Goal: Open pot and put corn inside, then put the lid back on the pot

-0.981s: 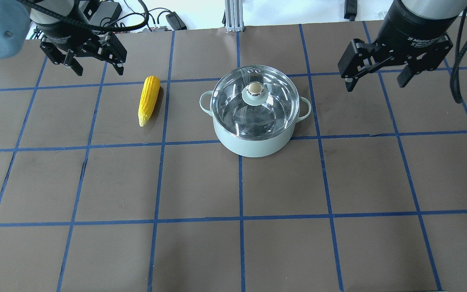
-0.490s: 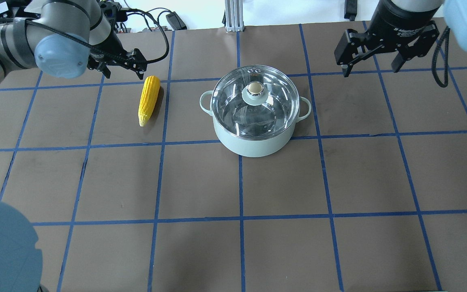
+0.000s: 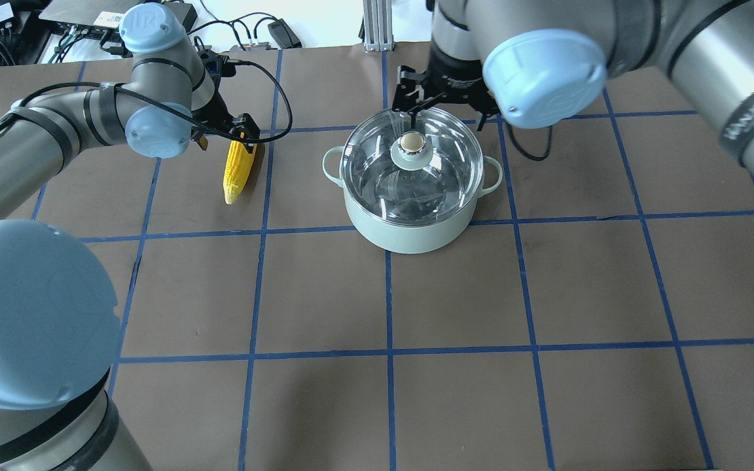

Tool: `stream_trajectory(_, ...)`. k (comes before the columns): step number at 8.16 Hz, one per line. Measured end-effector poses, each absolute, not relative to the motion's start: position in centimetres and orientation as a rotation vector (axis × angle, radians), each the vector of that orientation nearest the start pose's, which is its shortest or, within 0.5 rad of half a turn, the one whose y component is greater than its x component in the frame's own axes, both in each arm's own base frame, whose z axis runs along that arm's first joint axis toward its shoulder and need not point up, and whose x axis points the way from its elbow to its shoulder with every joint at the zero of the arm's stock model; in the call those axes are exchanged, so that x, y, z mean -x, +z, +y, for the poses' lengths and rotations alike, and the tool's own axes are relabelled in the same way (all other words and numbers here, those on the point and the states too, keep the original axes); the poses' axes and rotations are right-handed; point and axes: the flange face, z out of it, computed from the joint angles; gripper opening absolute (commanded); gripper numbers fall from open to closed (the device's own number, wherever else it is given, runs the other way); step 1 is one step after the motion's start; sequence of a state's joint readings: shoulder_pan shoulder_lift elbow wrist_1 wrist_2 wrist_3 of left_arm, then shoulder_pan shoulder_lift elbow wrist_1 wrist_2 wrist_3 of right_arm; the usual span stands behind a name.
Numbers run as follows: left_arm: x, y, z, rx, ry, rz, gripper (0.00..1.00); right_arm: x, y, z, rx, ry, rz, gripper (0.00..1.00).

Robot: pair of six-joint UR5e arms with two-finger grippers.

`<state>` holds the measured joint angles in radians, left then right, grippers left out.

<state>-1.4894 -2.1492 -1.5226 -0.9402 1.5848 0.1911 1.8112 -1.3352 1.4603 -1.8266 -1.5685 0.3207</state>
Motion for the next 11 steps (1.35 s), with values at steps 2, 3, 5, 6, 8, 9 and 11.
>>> stream_trajectory(2, 7.5, 19.0, -69.7, -0.169, -0.141, 3.109, 1.00, -32.2, 39.6, -56.7, -0.150, -0.246, 3.069, 1.00)
stream_trajectory(3, 7.5, 17.6, -70.0, -0.168, -0.147, 3.109, 0.78, -33.0, 37.9, -57.4, -0.133, -0.261, 3.071, 1.00)
stream_trajectory(5, 7.4, 16.7, -70.3, -0.137, -0.156, 3.107, 0.45, -33.2, 35.7, -58.4, -0.090, -0.284, 3.110, 0.96)
stream_trajectory(6, 7.4, 16.9, -70.3, -0.111, -0.157, 3.105, 0.32, -33.2, 35.0, -58.6, -0.082, -0.289, 3.120, 0.76)
stream_trajectory(8, 7.4, 18.4, -69.9, -0.045, -0.120, 3.109, 0.00, -33.2, 34.5, -58.8, -0.087, -0.292, 3.124, 0.46)
stream_trajectory(9, 7.6, 19.1, -69.4, -0.010, -0.059, 3.114, 0.00, -33.1, 34.4, -58.8, -0.092, -0.292, 3.124, 0.39)
stream_trajectory(11, 7.8, 21.2, -68.2, 0.047, 0.051, 3.119, 0.00, -33.1, 34.5, -58.8, -0.095, -0.292, 3.123, 0.34)
